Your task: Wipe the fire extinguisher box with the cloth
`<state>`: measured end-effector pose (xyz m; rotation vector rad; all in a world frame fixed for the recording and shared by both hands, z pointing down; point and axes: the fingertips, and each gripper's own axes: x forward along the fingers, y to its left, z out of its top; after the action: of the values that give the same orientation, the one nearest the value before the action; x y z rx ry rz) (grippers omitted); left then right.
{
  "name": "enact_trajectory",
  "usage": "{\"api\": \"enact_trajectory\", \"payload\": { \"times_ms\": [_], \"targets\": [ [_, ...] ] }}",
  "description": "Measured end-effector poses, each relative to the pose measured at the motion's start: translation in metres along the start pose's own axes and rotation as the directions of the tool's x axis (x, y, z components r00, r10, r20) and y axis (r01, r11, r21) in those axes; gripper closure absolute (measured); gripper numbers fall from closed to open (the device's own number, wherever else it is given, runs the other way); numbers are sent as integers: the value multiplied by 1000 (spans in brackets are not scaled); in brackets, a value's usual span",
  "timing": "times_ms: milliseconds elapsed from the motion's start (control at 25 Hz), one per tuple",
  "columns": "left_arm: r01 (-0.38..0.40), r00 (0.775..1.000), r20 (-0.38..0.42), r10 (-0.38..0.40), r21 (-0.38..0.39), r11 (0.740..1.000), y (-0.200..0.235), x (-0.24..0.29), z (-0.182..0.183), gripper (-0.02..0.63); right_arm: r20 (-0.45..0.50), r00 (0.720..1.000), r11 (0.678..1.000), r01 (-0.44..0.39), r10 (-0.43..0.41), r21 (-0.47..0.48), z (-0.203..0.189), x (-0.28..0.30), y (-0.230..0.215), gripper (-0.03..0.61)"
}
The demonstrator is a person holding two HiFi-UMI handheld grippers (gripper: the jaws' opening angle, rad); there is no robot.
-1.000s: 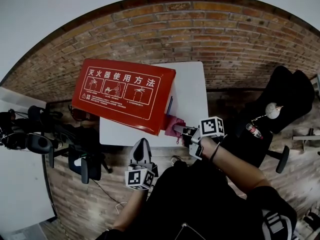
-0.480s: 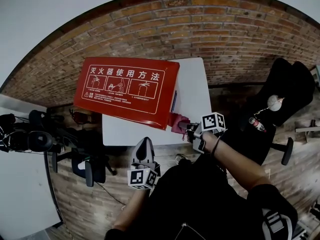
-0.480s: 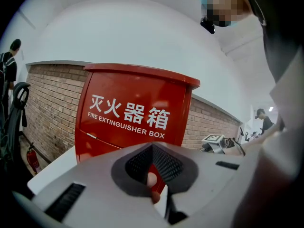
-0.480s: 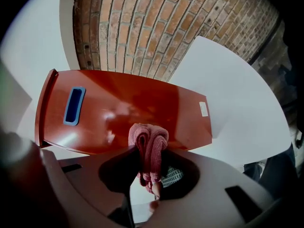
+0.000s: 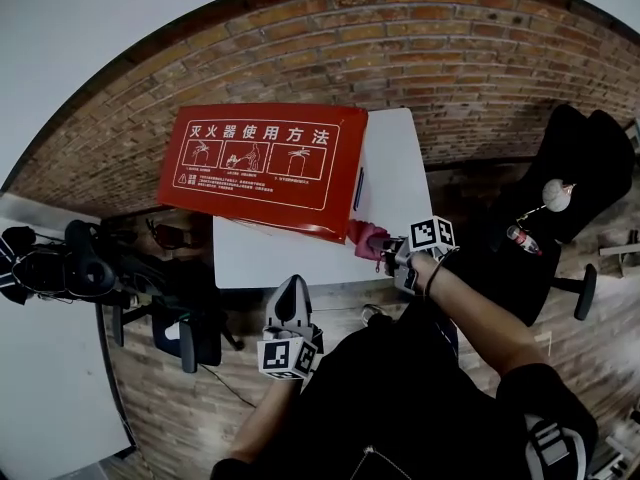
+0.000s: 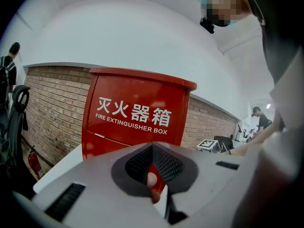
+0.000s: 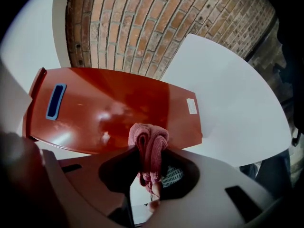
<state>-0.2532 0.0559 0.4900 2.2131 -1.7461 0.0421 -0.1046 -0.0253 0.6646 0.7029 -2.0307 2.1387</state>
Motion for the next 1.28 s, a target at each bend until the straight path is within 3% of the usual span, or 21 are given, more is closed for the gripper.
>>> {"api": "enact_trajectory", "payload": {
  "times_ms": [320, 680, 1280],
  "targets": [
    [-30, 999, -35, 30, -4, 1000, 9, -22, -11, 583, 5, 996, 996, 84, -84, 2, -4, 20, -47, 474],
    [-72, 997, -19, 73, 27, 997, 17, -37, -16, 584, 20, 991, 991, 135, -135, 20, -1, 41, -92, 474],
    [-150, 988, -35, 153, 59, 987, 31, -58, -18, 583, -15, 952, 952, 307, -307, 5, -3, 69, -166, 474]
  ]
}}
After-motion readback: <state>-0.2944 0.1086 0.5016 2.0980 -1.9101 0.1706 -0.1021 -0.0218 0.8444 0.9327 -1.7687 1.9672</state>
